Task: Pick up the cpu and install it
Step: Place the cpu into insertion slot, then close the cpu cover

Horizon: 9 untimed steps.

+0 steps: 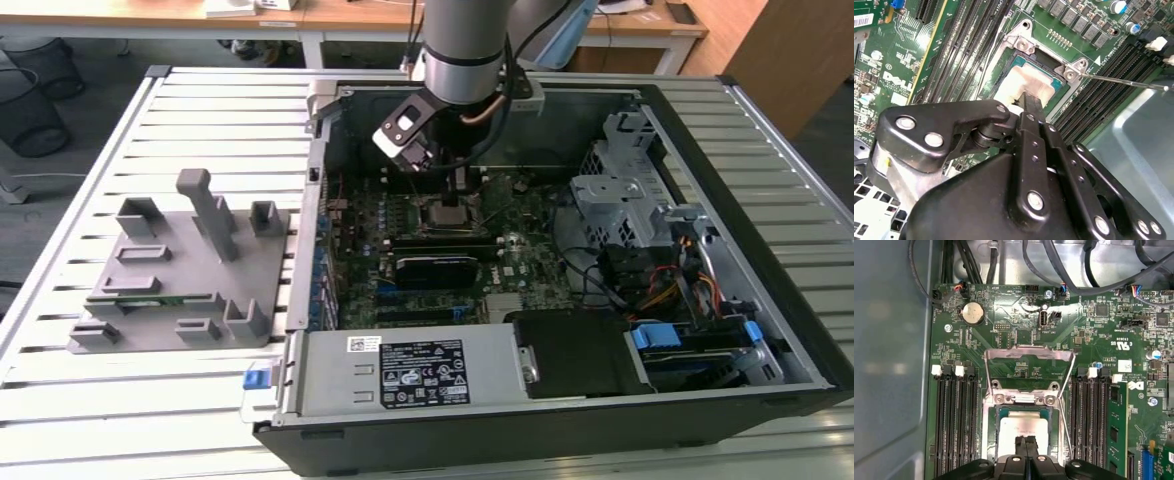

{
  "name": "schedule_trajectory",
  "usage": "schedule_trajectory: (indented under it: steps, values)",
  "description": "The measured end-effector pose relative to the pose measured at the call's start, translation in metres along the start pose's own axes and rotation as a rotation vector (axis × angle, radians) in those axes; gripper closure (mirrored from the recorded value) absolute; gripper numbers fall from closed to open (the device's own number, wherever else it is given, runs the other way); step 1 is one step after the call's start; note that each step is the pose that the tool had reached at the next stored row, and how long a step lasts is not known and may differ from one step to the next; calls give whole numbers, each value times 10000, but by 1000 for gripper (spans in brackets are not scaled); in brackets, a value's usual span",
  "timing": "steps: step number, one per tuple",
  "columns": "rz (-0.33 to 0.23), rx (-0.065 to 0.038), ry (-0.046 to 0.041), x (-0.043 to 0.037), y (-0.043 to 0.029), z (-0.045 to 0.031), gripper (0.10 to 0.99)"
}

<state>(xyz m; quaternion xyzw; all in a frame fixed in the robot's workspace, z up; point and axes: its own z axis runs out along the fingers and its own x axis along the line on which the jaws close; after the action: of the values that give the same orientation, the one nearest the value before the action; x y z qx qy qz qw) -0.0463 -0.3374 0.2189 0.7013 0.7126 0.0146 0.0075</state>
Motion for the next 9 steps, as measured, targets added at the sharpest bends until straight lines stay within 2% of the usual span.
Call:
schedule_trajectory:
  steps: [9]
  values:
    - [0,2,-1,1,2,-69,980]
